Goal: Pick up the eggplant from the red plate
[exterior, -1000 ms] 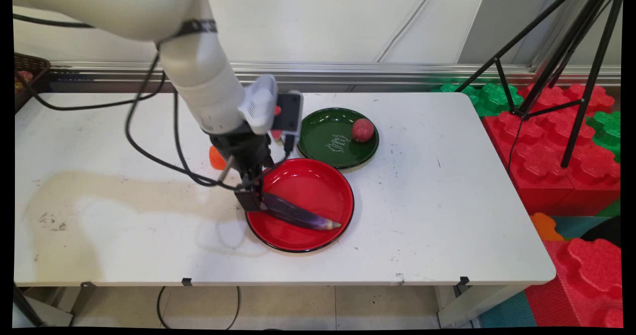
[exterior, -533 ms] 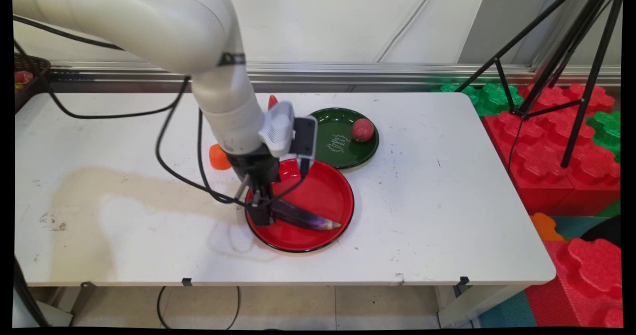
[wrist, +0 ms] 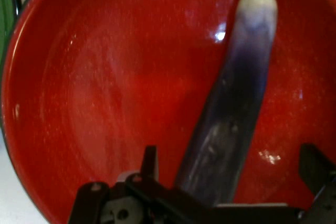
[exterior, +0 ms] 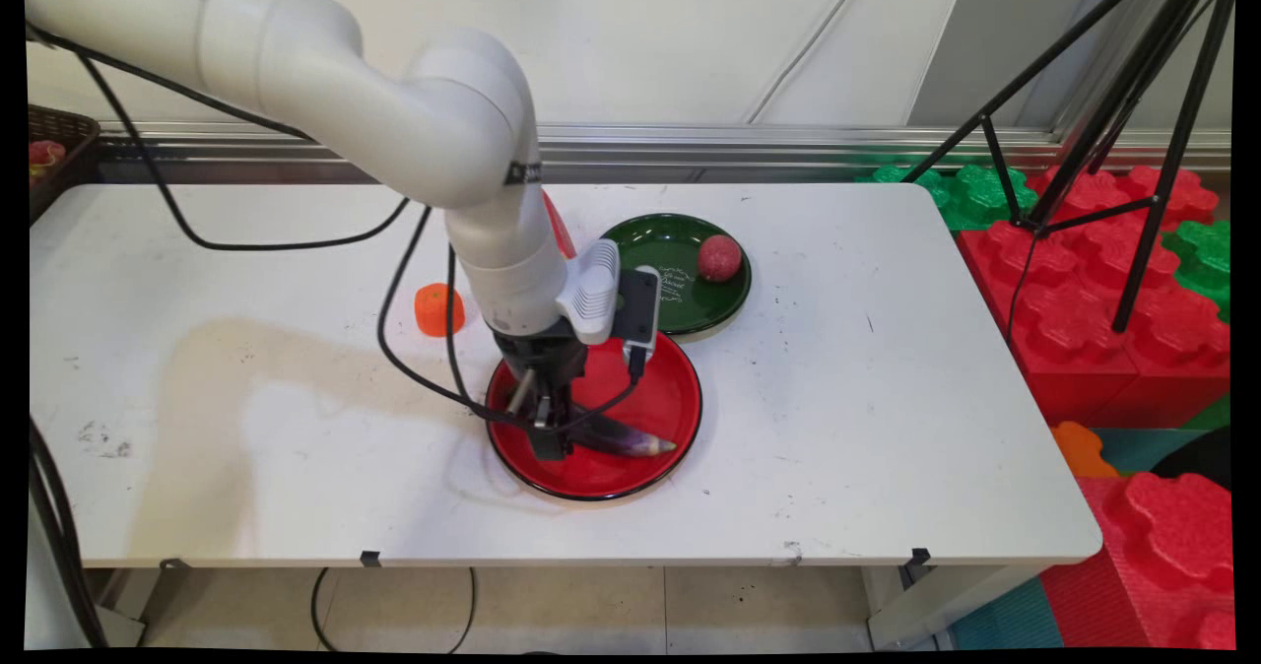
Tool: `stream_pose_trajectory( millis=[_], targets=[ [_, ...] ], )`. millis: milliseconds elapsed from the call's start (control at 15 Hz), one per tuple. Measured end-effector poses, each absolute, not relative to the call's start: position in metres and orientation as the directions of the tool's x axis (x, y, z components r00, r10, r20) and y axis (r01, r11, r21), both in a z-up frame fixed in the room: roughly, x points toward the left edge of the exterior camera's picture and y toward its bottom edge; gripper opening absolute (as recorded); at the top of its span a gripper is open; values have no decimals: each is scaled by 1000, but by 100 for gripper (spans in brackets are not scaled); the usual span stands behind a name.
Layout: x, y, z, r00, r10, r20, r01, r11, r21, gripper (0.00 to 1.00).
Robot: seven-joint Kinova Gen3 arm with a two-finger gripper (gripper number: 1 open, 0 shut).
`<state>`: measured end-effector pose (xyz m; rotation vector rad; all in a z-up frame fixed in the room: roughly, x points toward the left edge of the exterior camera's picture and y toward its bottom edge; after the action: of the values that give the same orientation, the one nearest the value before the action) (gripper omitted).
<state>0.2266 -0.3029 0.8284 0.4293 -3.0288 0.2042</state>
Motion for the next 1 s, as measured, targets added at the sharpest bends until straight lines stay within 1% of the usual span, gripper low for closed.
stream_pose_trajectory(
  millis=[267,467,533,800,1000],
  targets=[
    [223,-313,805,-963,-252,93,-262,958,-119,100],
    [223,-316,795,-967,-236,95,-246,962,-118,100],
    [223,-317,793,-968,-230,96,-241,963,-120,0],
    [224,-315,792,-973,-206,102,-218,968,-128,0],
    [227,-310,797,-976,-192,105,-205,970,-133,0]
  ],
)
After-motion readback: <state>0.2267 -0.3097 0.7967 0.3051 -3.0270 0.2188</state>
